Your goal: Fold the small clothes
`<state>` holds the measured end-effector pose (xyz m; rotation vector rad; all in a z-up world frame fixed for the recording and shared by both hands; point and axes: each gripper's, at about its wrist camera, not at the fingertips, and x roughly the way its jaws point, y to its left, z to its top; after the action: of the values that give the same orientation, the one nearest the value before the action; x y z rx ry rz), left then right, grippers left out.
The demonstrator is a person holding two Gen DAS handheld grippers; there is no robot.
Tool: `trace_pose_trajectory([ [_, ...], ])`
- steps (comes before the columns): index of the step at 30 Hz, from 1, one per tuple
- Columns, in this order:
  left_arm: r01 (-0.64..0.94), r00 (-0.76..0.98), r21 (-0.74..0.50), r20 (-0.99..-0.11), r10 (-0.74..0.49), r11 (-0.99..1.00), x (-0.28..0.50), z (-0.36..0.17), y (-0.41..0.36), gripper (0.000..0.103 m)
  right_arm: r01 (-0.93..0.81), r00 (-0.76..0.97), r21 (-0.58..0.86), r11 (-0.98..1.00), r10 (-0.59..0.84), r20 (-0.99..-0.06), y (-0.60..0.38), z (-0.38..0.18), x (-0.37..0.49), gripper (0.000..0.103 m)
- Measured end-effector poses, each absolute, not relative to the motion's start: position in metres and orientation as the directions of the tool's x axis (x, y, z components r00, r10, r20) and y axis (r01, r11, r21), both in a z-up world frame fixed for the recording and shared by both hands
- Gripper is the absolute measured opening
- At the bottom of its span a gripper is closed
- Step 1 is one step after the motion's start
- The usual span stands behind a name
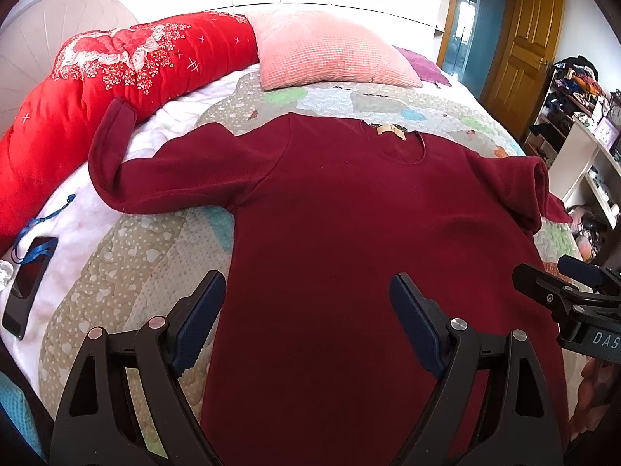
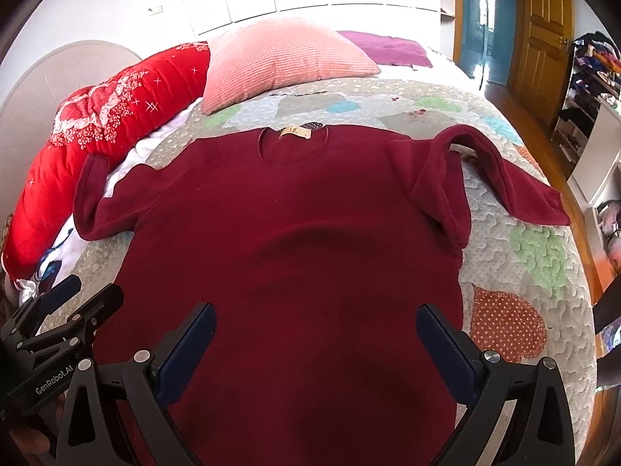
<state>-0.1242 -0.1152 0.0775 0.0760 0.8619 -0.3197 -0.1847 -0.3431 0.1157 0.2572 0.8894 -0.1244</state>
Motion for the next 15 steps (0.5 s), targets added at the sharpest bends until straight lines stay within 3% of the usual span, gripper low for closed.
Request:
trace_pose_trajectory([
  [15, 0.297, 0.615, -0.057, -0.753, -0.237, 0.953, -0.1164, 0.0764, -0.1149, 0.087, 0.221, 0.625, 0.171, 0.960, -0.004, -0.781, -0.3458, 0.1156, -0.1786, 0.103],
])
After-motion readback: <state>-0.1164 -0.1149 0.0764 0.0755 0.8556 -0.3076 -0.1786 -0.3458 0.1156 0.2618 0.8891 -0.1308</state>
